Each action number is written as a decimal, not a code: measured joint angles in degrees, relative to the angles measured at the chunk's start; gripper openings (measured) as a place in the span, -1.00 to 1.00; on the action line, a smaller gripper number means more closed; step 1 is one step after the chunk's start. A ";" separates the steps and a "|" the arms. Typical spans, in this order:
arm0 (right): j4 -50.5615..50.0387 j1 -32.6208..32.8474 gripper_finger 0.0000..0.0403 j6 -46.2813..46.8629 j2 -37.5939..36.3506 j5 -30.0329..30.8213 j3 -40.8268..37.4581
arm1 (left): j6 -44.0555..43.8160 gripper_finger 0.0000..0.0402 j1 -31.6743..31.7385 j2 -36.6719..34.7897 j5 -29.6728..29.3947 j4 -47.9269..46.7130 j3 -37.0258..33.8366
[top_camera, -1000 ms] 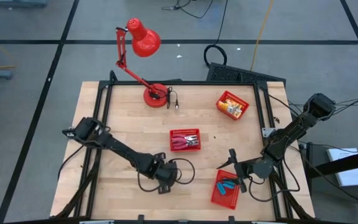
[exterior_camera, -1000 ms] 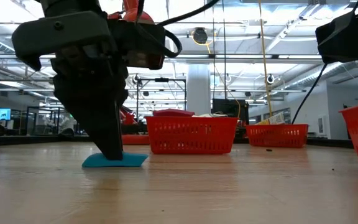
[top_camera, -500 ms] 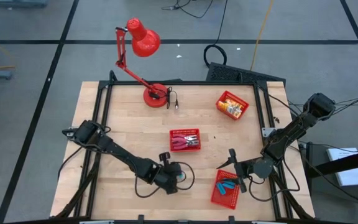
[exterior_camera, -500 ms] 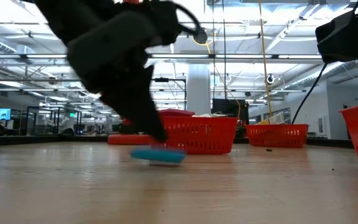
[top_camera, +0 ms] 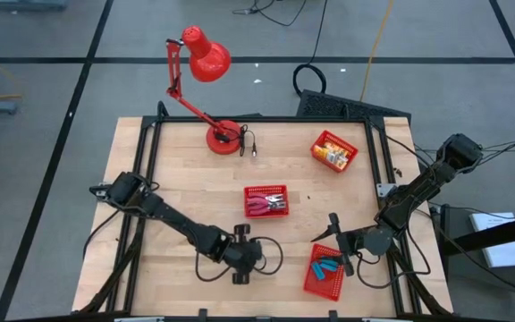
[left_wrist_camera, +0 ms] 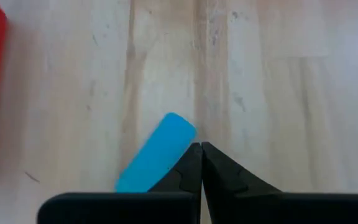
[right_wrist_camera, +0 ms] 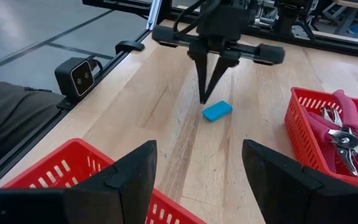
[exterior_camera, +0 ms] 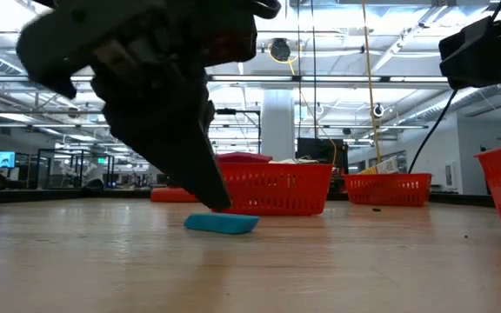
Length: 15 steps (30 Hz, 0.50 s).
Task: Pick & Place School Supplies
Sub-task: Put the blue eraser into the bottom red bin
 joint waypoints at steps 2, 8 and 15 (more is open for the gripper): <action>0.01 0.00 0.12 -0.14 0.00 0.00 0.00 | 4.29 -0.85 0.08 0.00 -0.11 -0.37 0.00; -0.09 0.01 0.12 0.17 0.00 -0.03 0.00 | 14.13 -0.37 0.49 0.00 -0.37 -1.22 0.04; -0.26 0.00 0.12 0.22 0.00 -0.17 0.00 | 14.32 0.12 3.80 -0.17 4.95 -5.29 0.24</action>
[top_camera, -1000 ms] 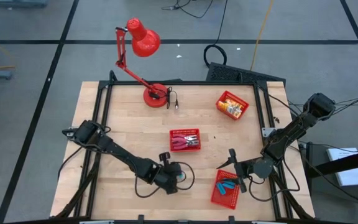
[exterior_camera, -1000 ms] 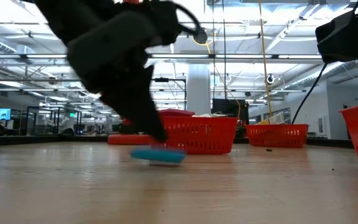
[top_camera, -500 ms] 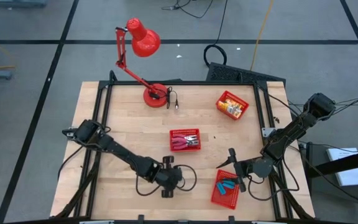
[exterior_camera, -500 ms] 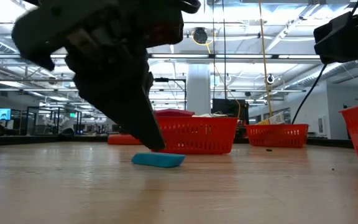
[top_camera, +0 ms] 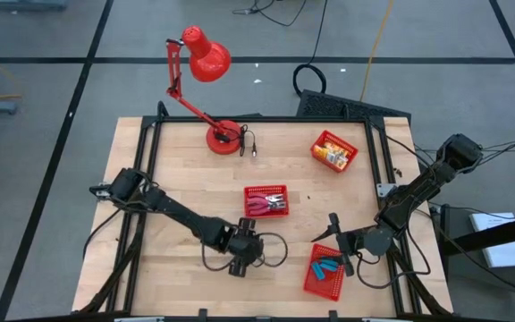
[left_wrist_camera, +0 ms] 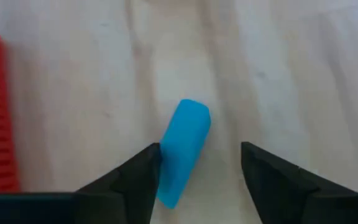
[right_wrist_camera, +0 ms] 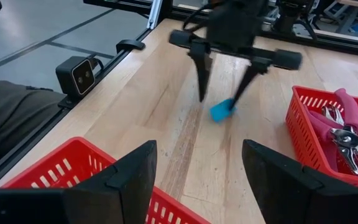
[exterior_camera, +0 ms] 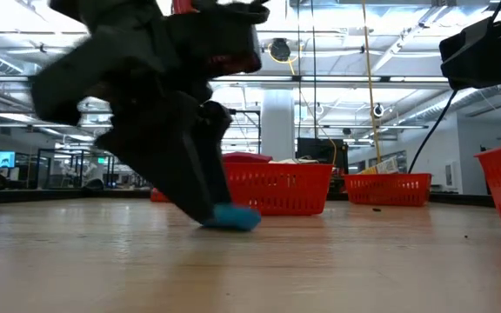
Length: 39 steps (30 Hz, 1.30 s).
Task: Pick & Place School Supplies
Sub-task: Put the blue eraser into the bottom red bin
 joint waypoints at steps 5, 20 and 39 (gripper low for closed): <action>0.02 0.00 0.12 0.19 0.00 -0.01 0.00 | 2.28 0.17 2.73 1.05 2.63 0.10 -0.07; -1.03 0.00 0.12 1.57 0.02 0.12 0.02 | 0.41 -0.84 3.81 4.28 2.00 1.79 0.07; 25.35 -2.47 0.12 -7.44 0.04 0.42 -7.88 | 20.43 -0.84 -2.30 -5.06 -18.95 43.16 -0.82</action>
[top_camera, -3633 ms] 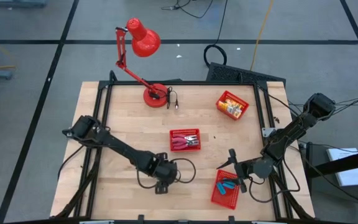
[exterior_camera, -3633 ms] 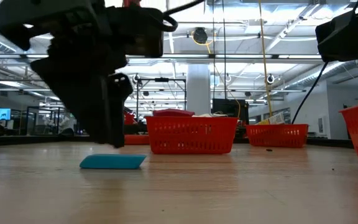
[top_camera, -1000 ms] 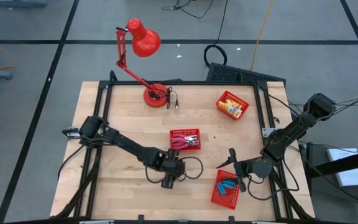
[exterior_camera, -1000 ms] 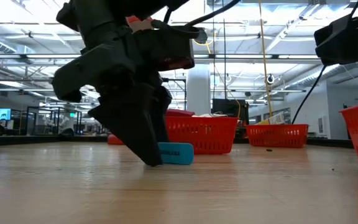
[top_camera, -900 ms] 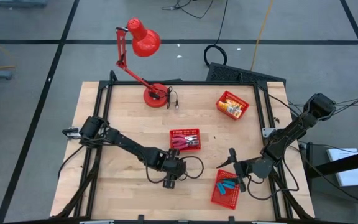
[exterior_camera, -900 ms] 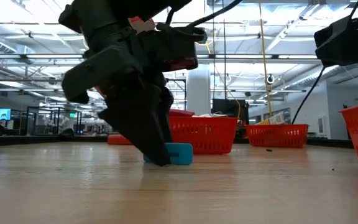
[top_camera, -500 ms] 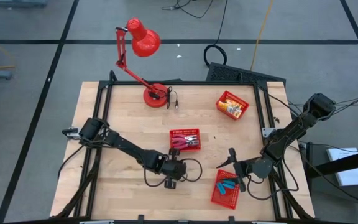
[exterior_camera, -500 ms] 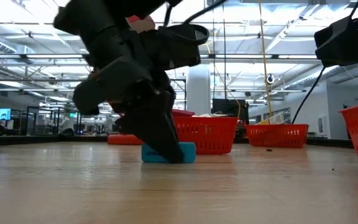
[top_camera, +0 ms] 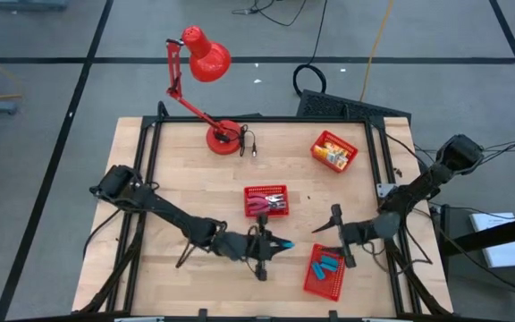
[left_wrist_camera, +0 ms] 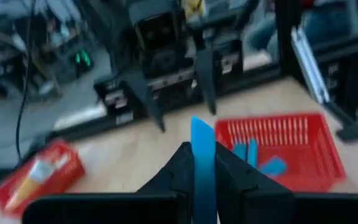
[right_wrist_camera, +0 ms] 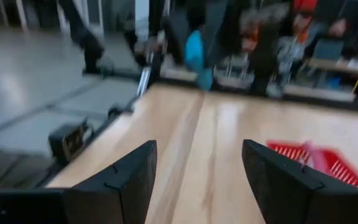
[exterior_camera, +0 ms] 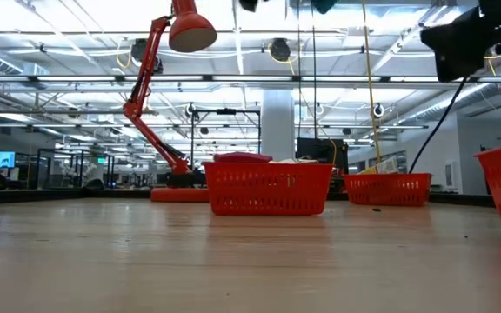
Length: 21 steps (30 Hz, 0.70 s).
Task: Pick & Place School Supplies
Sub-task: Put the blue eraser into the bottom red bin
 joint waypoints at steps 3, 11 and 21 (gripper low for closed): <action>10.89 -1.47 0.12 -3.89 0.00 -0.33 -3.78 | 2.77 -0.84 1.65 1.10 4.51 11.34 -3.20; 24.47 -8.80 0.12 -9.25 2.76 -12.06 -5.47 | 3.80 -0.84 6.73 3.80 13.93 37.61 -10.83; 31.00 -17.87 0.12 -11.58 12.66 -19.59 -0.98 | 2.00 -0.84 11.01 9.29 19.13 46.69 -10.22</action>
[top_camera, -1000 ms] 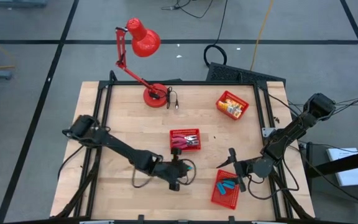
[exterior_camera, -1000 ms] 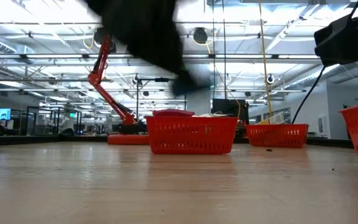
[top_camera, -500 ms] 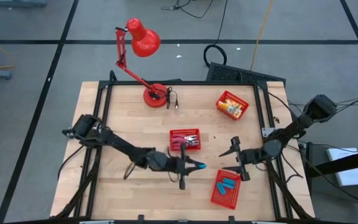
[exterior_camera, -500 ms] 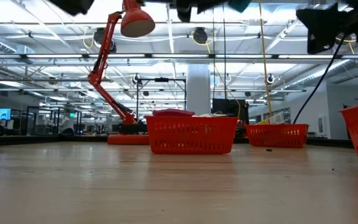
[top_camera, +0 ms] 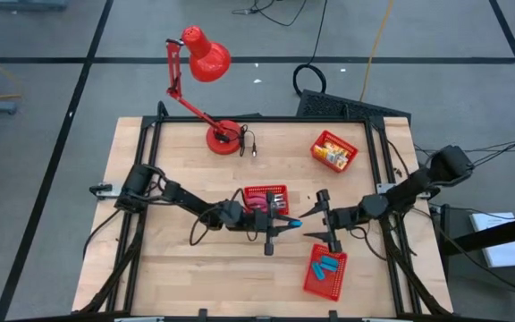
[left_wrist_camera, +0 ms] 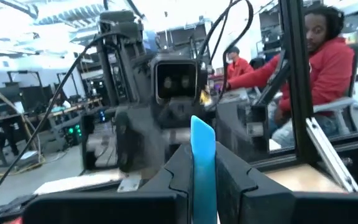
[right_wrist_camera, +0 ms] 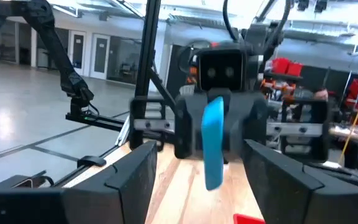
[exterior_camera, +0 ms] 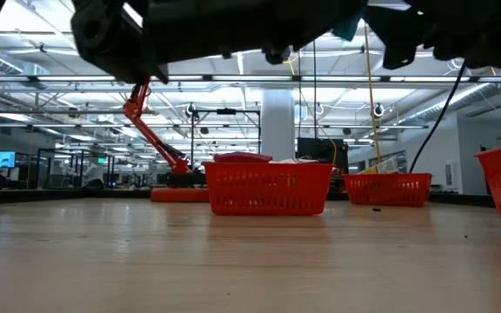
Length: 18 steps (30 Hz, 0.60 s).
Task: Pick & Place School Supplies
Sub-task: Put the blue eraser into the bottom red bin
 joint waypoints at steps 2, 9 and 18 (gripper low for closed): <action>0.39 -1.18 0.12 0.84 1.54 -1.98 0.99 | -0.24 -0.84 0.35 0.18 0.35 -0.05 0.68; 0.95 -2.09 0.08 0.85 3.73 -3.32 3.54 | -0.20 -0.84 0.77 0.46 0.73 -3.20 1.51; 1.89 -2.08 -0.17 0.53 3.69 -3.27 3.79 | -0.39 -0.84 0.90 0.44 0.21 -3.44 1.51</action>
